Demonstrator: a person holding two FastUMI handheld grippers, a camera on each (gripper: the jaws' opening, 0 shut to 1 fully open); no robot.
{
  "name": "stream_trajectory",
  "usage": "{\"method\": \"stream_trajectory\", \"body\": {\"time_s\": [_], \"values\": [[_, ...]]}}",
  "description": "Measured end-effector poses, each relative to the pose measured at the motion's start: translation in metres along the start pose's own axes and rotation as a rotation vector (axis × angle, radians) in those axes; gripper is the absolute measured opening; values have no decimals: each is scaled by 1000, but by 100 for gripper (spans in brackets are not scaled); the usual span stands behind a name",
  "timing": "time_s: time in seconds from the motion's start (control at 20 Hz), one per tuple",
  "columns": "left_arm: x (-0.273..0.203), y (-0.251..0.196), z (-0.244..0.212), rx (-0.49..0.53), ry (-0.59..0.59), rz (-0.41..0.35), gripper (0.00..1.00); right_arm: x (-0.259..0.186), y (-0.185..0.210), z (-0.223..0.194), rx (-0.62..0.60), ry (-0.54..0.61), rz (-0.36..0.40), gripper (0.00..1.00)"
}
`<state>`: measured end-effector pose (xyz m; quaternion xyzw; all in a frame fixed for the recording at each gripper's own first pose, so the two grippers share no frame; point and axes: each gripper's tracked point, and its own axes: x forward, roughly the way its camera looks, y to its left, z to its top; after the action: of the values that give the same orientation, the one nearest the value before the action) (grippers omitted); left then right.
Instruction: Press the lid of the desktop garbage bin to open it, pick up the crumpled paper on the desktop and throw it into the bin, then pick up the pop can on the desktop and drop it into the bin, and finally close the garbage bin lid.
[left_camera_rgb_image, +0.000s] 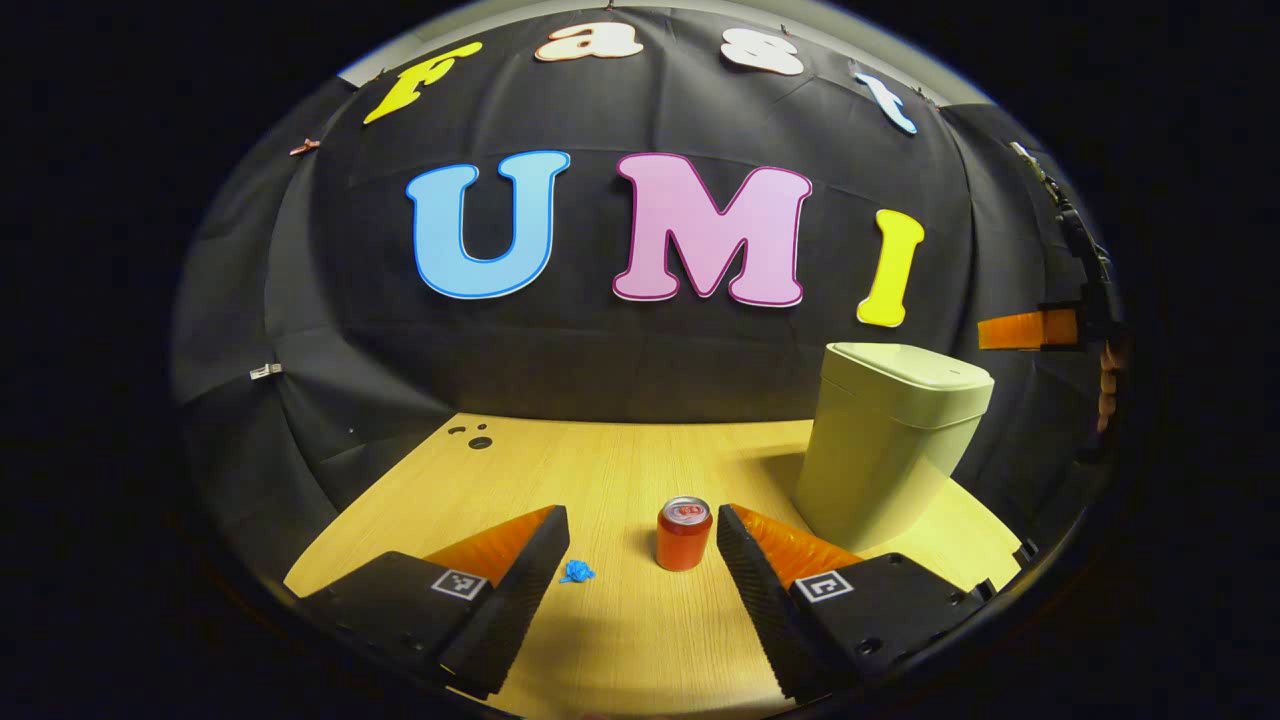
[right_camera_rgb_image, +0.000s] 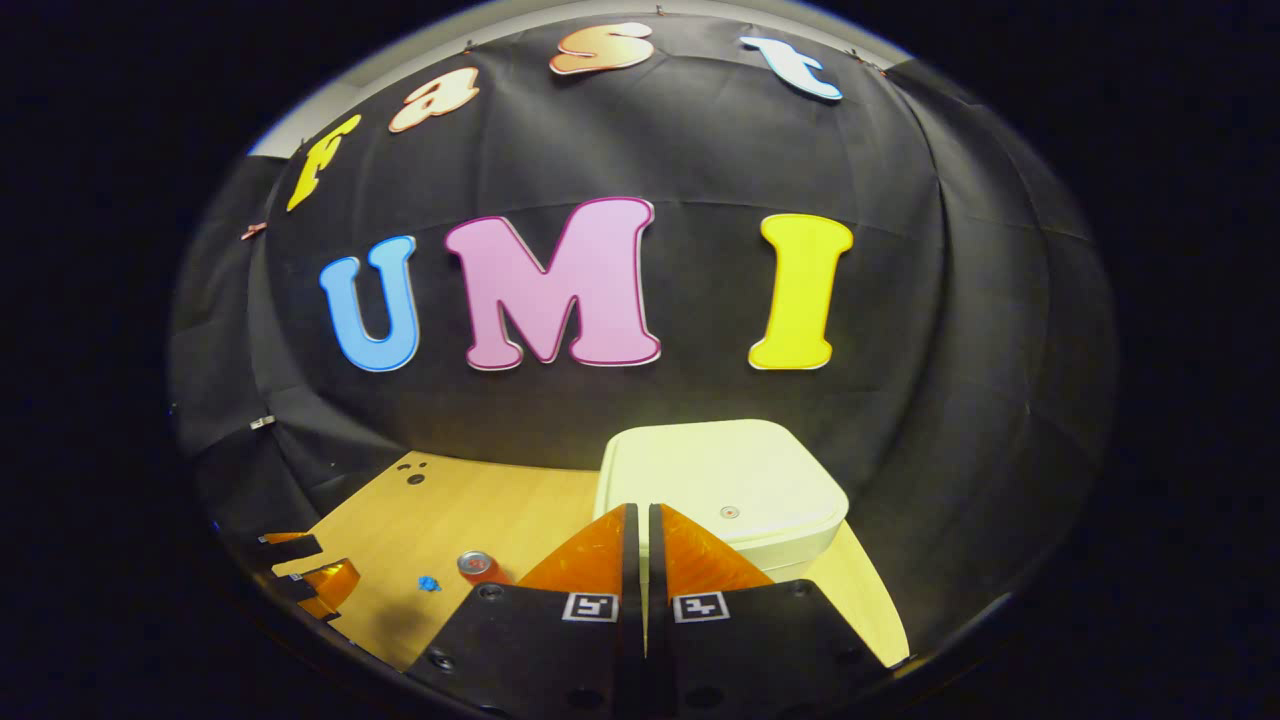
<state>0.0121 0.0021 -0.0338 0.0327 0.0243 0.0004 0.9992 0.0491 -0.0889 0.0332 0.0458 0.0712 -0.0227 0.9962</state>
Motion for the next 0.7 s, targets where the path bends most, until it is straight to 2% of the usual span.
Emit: {"method": "stream_trajectory", "body": {"time_s": [0.2,0.7], "values": [[4,-1,0,17,7,-7,96,21,-28,1,-17,18,-55,5],[8,9,-8,26,32,13,96,66,-40,-23,1,104,-62,5]]}}
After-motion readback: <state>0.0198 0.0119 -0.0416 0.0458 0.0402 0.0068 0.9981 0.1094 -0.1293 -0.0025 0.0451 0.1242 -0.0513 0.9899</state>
